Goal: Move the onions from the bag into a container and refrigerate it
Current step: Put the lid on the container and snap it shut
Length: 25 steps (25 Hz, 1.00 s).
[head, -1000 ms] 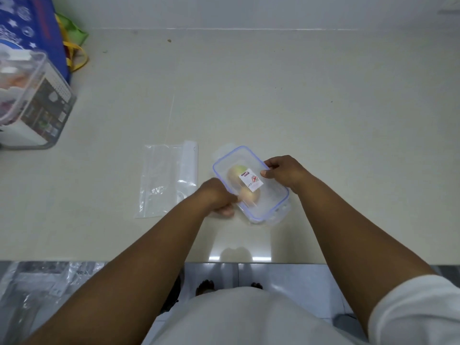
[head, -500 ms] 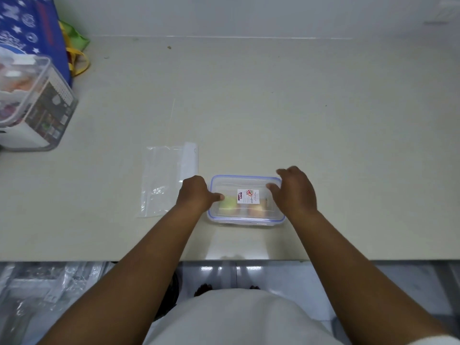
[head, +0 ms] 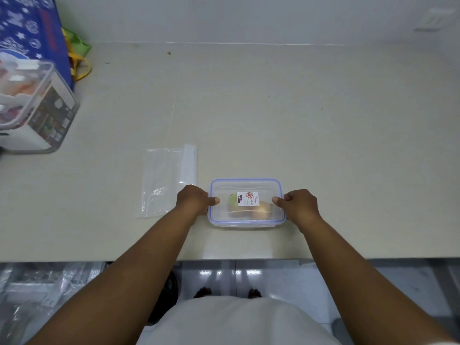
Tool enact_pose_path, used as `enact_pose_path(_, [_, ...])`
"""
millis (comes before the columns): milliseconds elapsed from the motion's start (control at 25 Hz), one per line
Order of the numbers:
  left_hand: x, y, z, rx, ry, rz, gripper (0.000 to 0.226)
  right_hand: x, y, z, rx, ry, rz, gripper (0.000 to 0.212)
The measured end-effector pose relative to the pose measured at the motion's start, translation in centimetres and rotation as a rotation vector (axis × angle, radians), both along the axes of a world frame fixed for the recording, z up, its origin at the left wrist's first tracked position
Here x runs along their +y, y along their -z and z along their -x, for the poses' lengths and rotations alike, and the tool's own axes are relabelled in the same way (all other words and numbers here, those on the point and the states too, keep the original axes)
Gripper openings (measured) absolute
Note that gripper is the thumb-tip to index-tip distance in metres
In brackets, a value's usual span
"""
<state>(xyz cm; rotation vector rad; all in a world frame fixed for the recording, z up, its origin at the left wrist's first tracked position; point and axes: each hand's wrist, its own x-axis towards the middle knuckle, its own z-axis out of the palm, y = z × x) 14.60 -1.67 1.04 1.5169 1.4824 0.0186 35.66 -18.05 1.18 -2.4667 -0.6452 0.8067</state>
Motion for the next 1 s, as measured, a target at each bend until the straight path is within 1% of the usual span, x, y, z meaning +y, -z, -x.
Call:
enact_pose_path(120, [-0.1,-0.1,0.2,-0.049,-0.059,0.032,0.032,-0.1,0.5,0.1,0.041,0.043,-0.051,0.046])
enact_pose_path(280, [-0.2,-0.2,0.2,-0.063,-0.069,0.038,0.033,0.0,0.4,-0.4,0.099,0.068,-0.070,0.041])
enact_pose_path(440, [-0.2,-0.2,0.1,-0.064,-0.069,0.011,0.031,0.1,0.4,-0.4,0.109,0.075,-0.076,0.036])
enact_pose_path(640, [-0.2,-0.1,-0.2,-0.052,-0.041,-0.046,0.036,0.6,0.6,-0.4,0.065,0.072,-0.069,0.035])
enact_pose_path(880, [-1.1,0.6,0.6,-0.122,-0.024,-0.101,0.026,0.0,0.6,1.5,-0.069,0.048,-0.030,0.046])
enact_pose_path(920, [-1.4,0.6,0.8,-0.120,-0.013,-0.122,0.027,-0.5,0.6,2.2,-0.097,0.040,-0.031,0.047])
enact_pose_path(1000, [-2.3,0.5,1.1,-0.086,0.046,-0.223,0.039,-2.0,0.9,4.0,-0.148,0.065,-0.087,0.042])
